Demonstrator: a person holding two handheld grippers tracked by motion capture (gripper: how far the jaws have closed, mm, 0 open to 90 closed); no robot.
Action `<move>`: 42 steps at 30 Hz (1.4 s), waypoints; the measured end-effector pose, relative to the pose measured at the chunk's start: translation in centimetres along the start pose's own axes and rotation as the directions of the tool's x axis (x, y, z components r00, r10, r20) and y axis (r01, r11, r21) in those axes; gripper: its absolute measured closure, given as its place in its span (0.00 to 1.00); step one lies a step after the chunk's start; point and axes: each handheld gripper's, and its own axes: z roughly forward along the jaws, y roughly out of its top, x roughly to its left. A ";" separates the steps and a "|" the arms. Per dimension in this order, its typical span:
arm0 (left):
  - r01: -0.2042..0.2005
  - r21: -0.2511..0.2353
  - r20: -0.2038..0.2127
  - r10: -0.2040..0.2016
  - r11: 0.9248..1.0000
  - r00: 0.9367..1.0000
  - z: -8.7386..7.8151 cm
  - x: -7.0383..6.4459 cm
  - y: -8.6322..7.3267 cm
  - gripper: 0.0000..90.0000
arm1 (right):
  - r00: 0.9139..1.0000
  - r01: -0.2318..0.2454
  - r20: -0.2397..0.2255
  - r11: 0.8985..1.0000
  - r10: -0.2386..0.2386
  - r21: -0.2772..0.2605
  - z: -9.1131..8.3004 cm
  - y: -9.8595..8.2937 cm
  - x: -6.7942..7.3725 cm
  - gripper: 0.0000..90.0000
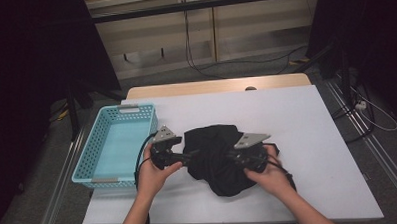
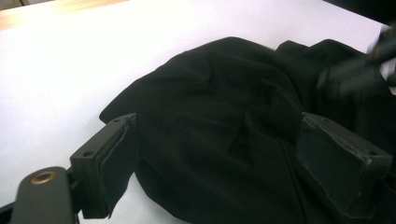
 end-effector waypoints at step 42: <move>-0.016 0.021 0.038 0.015 1.000 0.999 1.8 -1.0 0.3 0.19 | 0.988 -0.043 -0.150 0.997 0.031 -0.072 -1.0 -0.4 0.8 0.49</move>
